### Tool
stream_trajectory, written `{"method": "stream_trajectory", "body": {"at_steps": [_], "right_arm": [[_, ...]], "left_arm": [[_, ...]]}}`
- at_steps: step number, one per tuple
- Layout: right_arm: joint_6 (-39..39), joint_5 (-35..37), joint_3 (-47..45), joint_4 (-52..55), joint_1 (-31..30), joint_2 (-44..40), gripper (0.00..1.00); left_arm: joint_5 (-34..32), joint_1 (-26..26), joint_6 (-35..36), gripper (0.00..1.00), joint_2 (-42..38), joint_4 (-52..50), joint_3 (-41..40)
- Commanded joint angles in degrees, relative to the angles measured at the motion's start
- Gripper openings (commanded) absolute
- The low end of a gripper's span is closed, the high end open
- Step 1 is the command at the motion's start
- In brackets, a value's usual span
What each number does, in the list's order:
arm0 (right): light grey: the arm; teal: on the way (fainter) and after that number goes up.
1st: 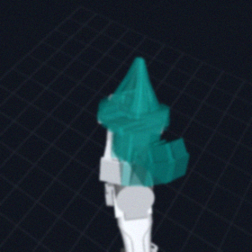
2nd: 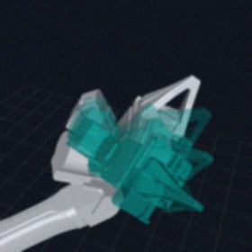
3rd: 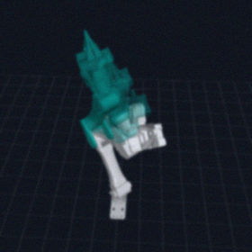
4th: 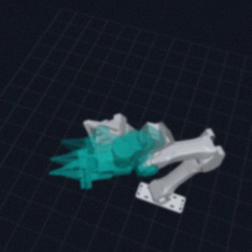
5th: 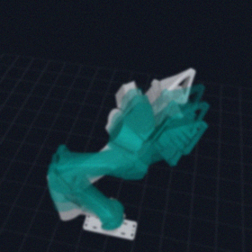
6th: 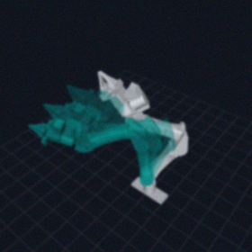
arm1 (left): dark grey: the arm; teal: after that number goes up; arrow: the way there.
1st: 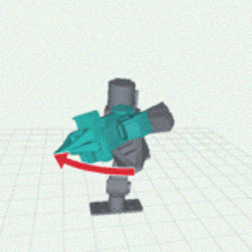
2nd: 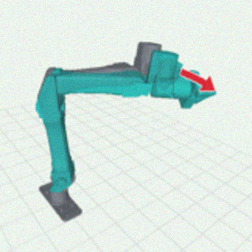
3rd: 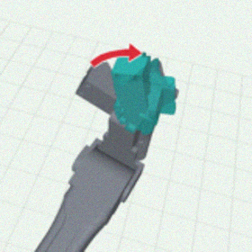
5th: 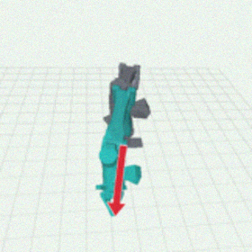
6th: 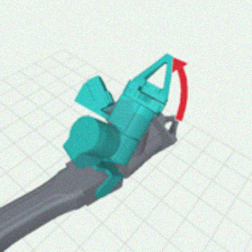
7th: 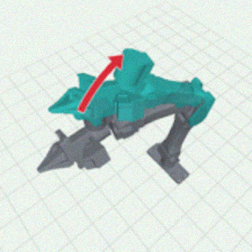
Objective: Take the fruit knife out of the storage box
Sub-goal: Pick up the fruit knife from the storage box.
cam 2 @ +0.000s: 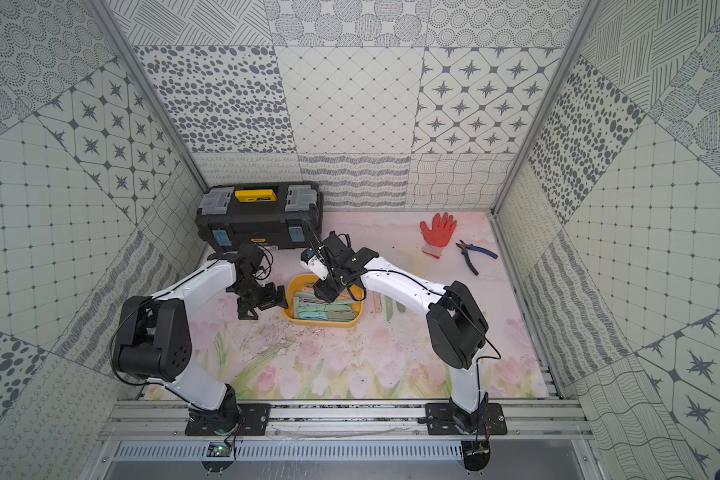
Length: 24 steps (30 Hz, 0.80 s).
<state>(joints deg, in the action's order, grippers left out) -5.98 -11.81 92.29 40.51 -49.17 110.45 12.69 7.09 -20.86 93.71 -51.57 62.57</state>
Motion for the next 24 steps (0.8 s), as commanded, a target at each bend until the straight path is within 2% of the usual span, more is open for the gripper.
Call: {"method": "stream_trajectory", "body": {"at_steps": [1, 24], "right_arm": [[-2.5, 1.2, 2.2, 1.9, -0.9, 1.8, 0.44], [-5.9, 2.4, 4.7, 8.3, -2.3, 8.3, 0.40]], "left_arm": [[0.0, -0.5, -0.5, 0.98, -0.7, -0.6, 0.6], [-0.2, -0.5, -0.5, 0.98, -0.9, -0.8, 0.4]]}}
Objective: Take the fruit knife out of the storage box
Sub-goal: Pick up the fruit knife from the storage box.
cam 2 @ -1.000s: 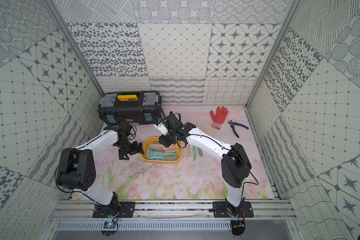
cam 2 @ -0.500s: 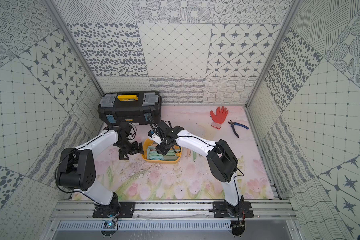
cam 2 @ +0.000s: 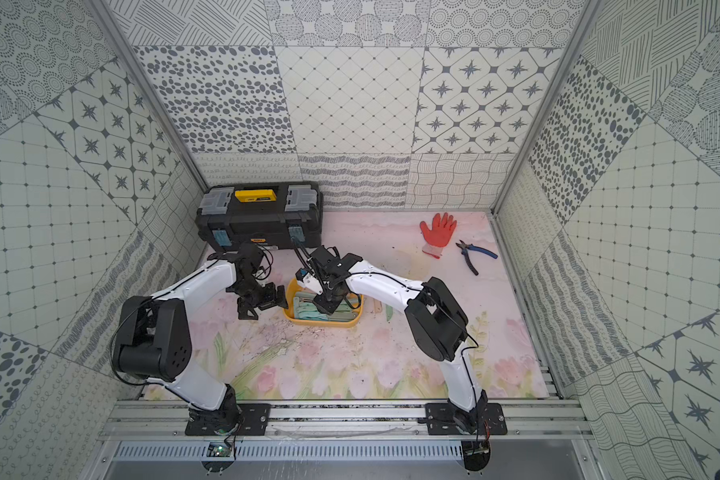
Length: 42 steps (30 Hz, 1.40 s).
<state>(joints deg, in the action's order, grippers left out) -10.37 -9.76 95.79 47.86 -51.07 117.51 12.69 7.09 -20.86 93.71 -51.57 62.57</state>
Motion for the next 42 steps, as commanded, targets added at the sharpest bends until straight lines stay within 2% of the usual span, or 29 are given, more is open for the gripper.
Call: {"method": "stream_trajectory", "body": {"at_steps": [1, 11, 15, 20, 23, 31, 42], "right_arm": [[-1.4, 0.2, 1.2, 0.8, -0.4, 1.5, 0.40], [-0.6, 2.8, 2.8, 1.0, -0.5, 5.1, 0.38], [-0.7, 4.2, 3.2, 0.7, -0.7, 6.3, 0.45], [-0.5, 5.4, 3.1, -0.6, -0.7, 7.0, 0.45], [-0.4, 5.0, 2.8, -1.7, -0.7, 6.9, 0.42], [0.1, 4.4, 2.1, -3.8, -0.7, 6.4, 0.23], [0.5, 6.3, 0.9, -5.5, -0.7, 1.0, 0.18]], "left_arm": [[-0.1, -0.4, -0.5, 0.98, -0.9, -0.8, 0.4], [0.0, -0.4, -0.5, 0.98, -0.8, -0.7, 0.3], [-0.1, -0.4, -0.6, 0.98, -1.0, -0.6, 0.3], [0.0, -0.4, -0.6, 0.98, -1.0, -0.7, 0.3], [0.0, -0.4, -0.6, 0.98, -1.1, -0.6, 0.3], [0.0, -0.4, -0.5, 0.98, -1.2, -0.6, 0.3], [0.0, -0.4, -0.6, 0.98, -1.1, -0.6, 0.3]]}}
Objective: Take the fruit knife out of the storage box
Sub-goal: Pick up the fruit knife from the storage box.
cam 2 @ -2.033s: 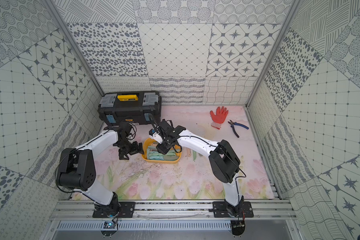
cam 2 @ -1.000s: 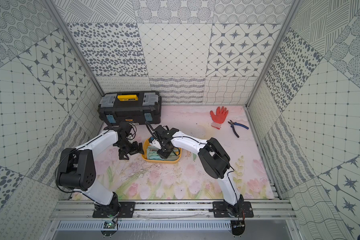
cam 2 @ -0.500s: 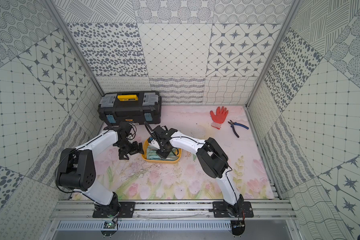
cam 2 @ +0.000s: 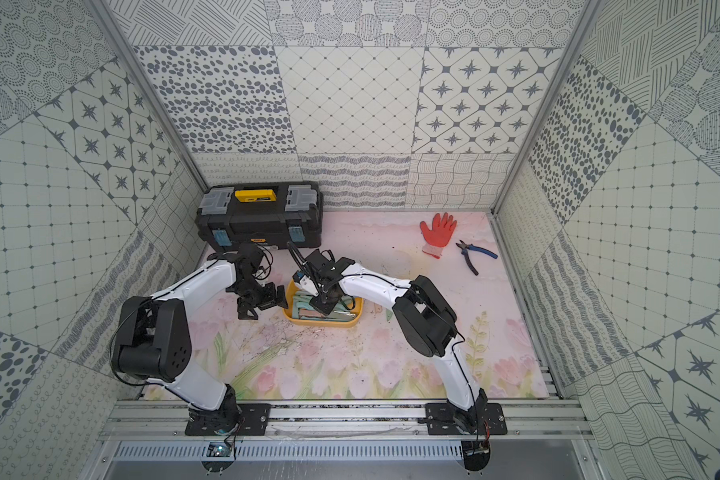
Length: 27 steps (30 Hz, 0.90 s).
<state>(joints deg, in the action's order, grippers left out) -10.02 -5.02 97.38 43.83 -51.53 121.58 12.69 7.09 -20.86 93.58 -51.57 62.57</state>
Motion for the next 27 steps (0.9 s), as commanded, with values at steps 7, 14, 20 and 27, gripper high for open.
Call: {"method": "stream_trajectory", "body": {"at_steps": [7, 14, 20, 27], "right_arm": [[0.4, 2.9, -2.1, -1.5, 0.0, -5.9, 0.17], [0.5, 0.6, -2.2, -1.4, 0.4, -5.4, 0.34], [-0.4, -1.7, 0.0, 1.1, 0.2, -2.4, 0.41], [-0.7, -1.6, 1.3, 2.8, 0.0, 0.1, 0.40]], "left_arm": [[0.0, -0.4, -0.6, 0.98, -1.0, -0.6, 0.3], [-0.1, -0.4, -0.6, 0.98, -0.9, -0.7, 0.3], [-0.1, -0.4, -0.6, 0.98, -0.9, -0.8, 0.4], [-0.3, -0.4, -0.6, 0.98, -0.9, -0.8, 0.4]]}}
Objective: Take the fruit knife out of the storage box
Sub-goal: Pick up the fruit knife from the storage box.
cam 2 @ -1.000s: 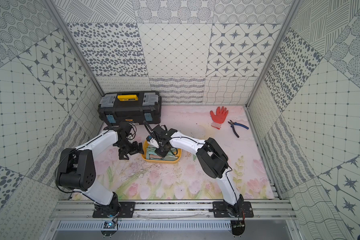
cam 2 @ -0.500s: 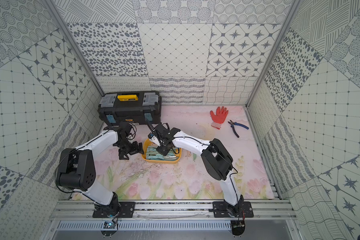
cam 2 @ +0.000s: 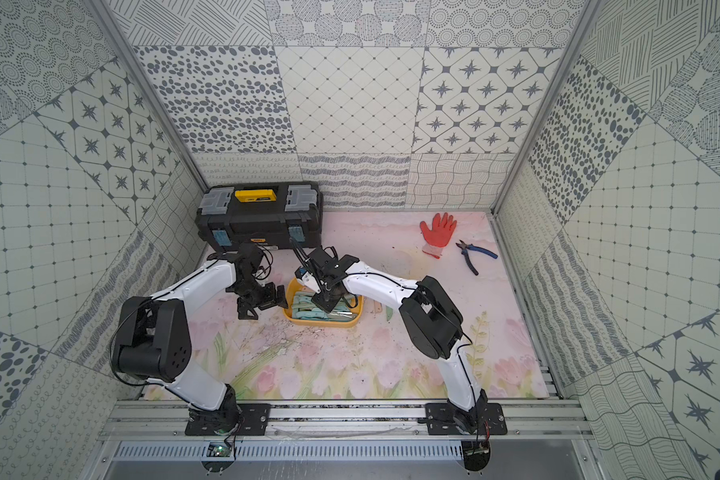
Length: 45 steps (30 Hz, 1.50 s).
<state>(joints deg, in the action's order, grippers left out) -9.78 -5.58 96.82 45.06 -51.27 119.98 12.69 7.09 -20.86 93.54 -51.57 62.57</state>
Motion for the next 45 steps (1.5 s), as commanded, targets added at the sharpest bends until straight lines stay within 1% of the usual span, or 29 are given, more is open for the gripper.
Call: {"method": "stream_trajectory", "body": {"at_steps": [1, 8, 11, 13, 18, 23, 30, 38, 45], "right_arm": [[-1.1, -0.9, 2.0, 1.9, -0.4, 2.2, 0.40], [-0.9, 0.5, 2.6, 2.3, -0.5, 3.8, 0.39], [-0.7, 0.6, 2.8, 2.2, -0.5, 4.2, 0.35], [-0.8, 0.5, 2.9, 2.2, -0.5, 4.1, 0.29], [-0.7, 0.6, 2.6, 1.7, -0.5, 3.1, 0.27], [-0.7, 1.3, 2.1, 1.0, -0.3, 2.2, 0.21], [-0.7, 1.7, 1.6, 0.9, -0.4, 1.2, 0.15], [-2.2, 4.3, 0.5, 2.6, -0.3, -2.7, 0.13], [-1.3, 4.1, -1.8, 0.7, -0.2, -5.2, 0.12]], "left_arm": [[-0.2, -0.4, -0.6, 0.98, -0.9, -0.8, 0.4], [0.0, -0.4, -0.6, 0.98, -0.8, -0.7, 0.5], [-0.1, -0.5, -0.6, 0.98, -0.9, -0.6, 0.5], [0.0, -0.4, -0.6, 0.98, -0.9, -0.6, 0.5], [0.0, -0.5, -0.6, 0.98, -0.8, -0.6, 0.5], [0.0, -0.5, -0.6, 0.98, -0.9, -0.7, 0.6], [-0.1, -0.5, -0.6, 0.98, -0.9, -0.7, 0.4], [-0.1, -0.5, -0.6, 0.98, -0.9, -0.6, 0.5], [-0.3, -0.5, -0.6, 0.98, -1.0, -0.8, 0.4]]}}
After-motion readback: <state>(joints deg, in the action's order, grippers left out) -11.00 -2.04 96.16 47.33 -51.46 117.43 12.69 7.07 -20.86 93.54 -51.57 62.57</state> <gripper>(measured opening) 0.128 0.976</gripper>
